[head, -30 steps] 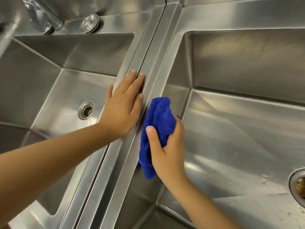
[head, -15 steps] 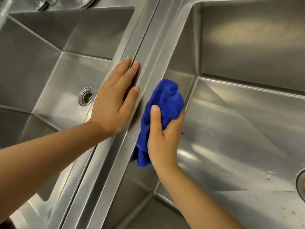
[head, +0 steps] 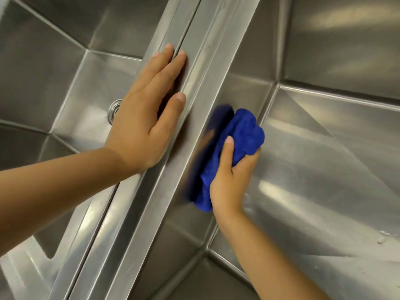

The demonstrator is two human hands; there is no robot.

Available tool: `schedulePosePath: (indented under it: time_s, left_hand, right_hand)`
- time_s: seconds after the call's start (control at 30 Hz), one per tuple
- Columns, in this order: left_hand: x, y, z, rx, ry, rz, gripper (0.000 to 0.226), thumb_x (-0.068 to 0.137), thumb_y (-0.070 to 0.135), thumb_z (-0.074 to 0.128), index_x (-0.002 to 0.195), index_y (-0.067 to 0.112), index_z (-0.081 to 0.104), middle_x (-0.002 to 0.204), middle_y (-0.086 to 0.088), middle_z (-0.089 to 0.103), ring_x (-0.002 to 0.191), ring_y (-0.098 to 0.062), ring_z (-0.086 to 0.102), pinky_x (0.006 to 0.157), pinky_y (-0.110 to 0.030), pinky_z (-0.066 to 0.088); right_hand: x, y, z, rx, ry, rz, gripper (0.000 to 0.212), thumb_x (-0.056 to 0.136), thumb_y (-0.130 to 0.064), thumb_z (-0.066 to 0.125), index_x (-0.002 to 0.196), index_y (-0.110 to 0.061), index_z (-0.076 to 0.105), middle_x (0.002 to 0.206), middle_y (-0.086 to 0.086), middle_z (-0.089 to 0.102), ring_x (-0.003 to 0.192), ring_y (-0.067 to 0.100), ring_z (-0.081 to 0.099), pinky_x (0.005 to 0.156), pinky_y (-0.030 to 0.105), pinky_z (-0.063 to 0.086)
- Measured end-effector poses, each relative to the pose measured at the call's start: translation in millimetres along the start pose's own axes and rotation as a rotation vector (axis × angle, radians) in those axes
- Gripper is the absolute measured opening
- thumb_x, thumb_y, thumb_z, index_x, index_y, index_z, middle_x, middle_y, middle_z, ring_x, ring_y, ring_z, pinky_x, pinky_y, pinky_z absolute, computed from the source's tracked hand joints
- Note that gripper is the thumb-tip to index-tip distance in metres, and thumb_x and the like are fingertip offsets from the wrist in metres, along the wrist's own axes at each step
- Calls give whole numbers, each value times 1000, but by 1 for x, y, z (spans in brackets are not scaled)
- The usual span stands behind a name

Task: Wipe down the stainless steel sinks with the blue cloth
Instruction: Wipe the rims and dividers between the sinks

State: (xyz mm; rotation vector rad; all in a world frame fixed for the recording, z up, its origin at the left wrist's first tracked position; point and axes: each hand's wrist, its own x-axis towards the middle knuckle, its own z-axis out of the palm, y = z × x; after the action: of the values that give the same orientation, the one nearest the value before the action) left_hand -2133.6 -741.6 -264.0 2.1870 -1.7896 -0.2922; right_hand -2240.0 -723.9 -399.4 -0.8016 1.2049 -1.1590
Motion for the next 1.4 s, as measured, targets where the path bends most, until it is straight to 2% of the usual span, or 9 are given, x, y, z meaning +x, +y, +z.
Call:
schedulePosePath:
  time_s: [0.2, 0.37, 0.57, 0.7, 0.83, 1.1, 1.27, 1.33, 1.4]
  left_hand:
    - [0, 0, -2, 2, -9, 8, 51, 101, 25, 38, 150, 13, 30, 158, -2, 23, 147, -11, 16, 120, -34, 17]
    - [1, 1, -3, 24, -20, 3, 52, 101, 28, 37, 151, 16, 28, 159, 2, 21, 147, -8, 14, 120, -29, 14]
    - [1, -1, 0, 20, -9, 14, 52, 101, 28, 37, 150, 14, 29, 159, -1, 22, 147, -11, 16, 120, -35, 16]
    - [1, -2, -1, 14, 3, 18, 51, 102, 26, 37, 150, 12, 29, 158, -3, 23, 147, -11, 16, 120, -34, 16]
    - [-1, -1, -1, 15, 9, 21, 50, 102, 25, 38, 150, 12, 30, 158, -4, 23, 147, -12, 17, 120, -27, 15]
    - [1, -5, 1, 45, 31, 38, 52, 101, 29, 35, 150, 14, 30, 158, -3, 23, 146, -13, 16, 111, -6, 6]
    - [1, 1, 0, 73, 3, 24, 54, 101, 33, 33, 151, 15, 27, 159, -7, 21, 147, -18, 16, 113, -13, 5]
    - [-7, 4, -6, 106, -30, 8, 54, 101, 34, 32, 151, 15, 26, 159, -8, 20, 147, -19, 16, 115, -18, 4]
    - [-30, 2, -14, 112, -78, 10, 55, 100, 36, 30, 151, 16, 26, 159, -8, 21, 147, -19, 17, 121, -36, 9]
  right_hand:
    - [43, 67, -13, -127, 98, 205, 47, 95, -38, 49, 133, -10, 45, 117, -7, 55, 117, 16, 54, 89, 6, 34]
    - [55, 85, -16, -101, 139, 529, 51, 100, -33, 47, 145, -16, 31, 135, 6, 52, 124, 23, 49, 94, 19, 33]
    - [-14, 50, -13, -66, 49, 223, 27, 92, -46, 46, 118, -38, 43, 116, -17, 54, 109, -8, 50, 92, 6, 33]
    - [-1, 83, -23, -204, 56, 196, 67, 88, -56, 40, 134, -7, 44, 129, 5, 55, 120, 14, 51, 105, 27, 38]
    - [7, 94, -31, -341, 73, 318, 48, 98, -36, 45, 128, 3, 46, 121, 21, 55, 112, 35, 53, 99, 38, 41]
    - [-55, 27, -22, -133, -88, 137, 18, 99, -29, 46, 109, -42, 37, 113, -29, 42, 102, -23, 43, 86, -3, 26]
    - [-36, 16, -21, -136, -78, 334, 23, 101, -30, 45, 123, -31, 41, 114, -13, 53, 110, 8, 52, 91, 11, 36]
    - [-52, -14, -23, -108, -157, 265, 19, 98, -37, 47, 114, -47, 43, 117, -13, 55, 112, 9, 54, 98, 25, 41]
    - [-74, -44, -20, -73, -248, 125, 22, 93, -42, 48, 104, -60, 41, 113, -21, 54, 109, 1, 54, 97, 22, 42]
